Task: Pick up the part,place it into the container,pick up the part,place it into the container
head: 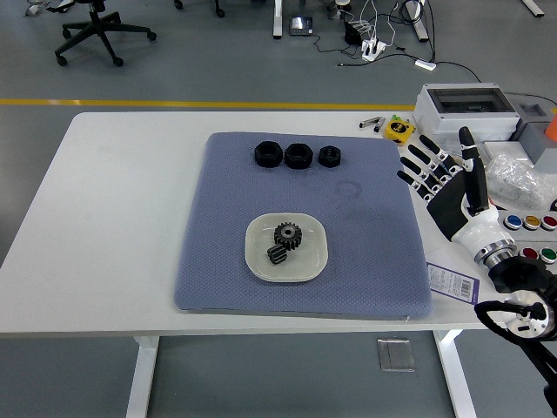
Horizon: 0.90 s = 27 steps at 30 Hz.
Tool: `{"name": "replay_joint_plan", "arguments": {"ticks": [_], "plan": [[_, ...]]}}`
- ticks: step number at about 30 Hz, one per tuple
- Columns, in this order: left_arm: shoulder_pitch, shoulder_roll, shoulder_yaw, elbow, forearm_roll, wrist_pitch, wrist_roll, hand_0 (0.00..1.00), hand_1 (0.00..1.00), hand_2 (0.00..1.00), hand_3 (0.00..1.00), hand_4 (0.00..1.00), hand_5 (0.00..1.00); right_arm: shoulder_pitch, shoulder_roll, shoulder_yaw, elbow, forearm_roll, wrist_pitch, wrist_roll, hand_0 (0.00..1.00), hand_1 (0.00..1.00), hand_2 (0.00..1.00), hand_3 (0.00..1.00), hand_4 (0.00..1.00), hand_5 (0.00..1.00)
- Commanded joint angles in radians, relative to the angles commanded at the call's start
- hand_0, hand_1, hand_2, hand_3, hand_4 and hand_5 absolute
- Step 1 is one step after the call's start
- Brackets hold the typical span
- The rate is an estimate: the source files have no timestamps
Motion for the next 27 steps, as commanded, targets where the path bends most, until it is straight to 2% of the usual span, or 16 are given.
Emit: {"name": "replay_joint_plan", "arguments": {"ticks": [1, 6, 7, 15, 27], "plan": [[-0.001, 0.000, 0.001, 0.000, -0.002, 0.000, 0.000, 0.903, 0.907, 0.931, 0.702, 0.644, 0.818, 0.001, 0.002, 0.000, -0.001, -0.003, 0.000, 0.002, 0.998, 0.908, 0.919, 0.925, 0.998, 0.906], [-0.004, 0.000, 0.009, 0.000, -0.010, -0.002, -0.002, 0.903, 0.907, 0.931, 0.702, 0.644, 0.818, 0.006, 0.007, 0.002, -0.003, -0.025, 0.008, 0.002, 0.998, 0.908, 0.919, 0.925, 0.998, 0.906], [-0.005, 0.000, 0.010, 0.000, -0.012, -0.002, -0.003, 0.902, 0.905, 0.931, 0.701, 0.641, 0.818, 0.006, 0.007, 0.003, -0.004, -0.028, 0.010, 0.001, 0.998, 0.981, 0.971, 0.997, 0.998, 0.989], [-0.008, 0.000, 0.016, 0.000, -0.015, -0.004, -0.004, 0.902, 0.905, 0.930, 0.701, 0.641, 0.820, 0.003, 0.007, 0.010, -0.006, -0.078, 0.030, -0.018, 0.998, 0.998, 0.984, 0.998, 0.998, 0.998], [-0.011, 0.000, 0.023, 0.000, -0.020, -0.005, -0.003, 0.901, 0.904, 0.930, 0.699, 0.638, 0.823, 0.008, 0.008, 0.010, 0.011, -0.150, 0.024, -0.032, 0.998, 0.998, 0.998, 0.998, 0.998, 0.998]]}}
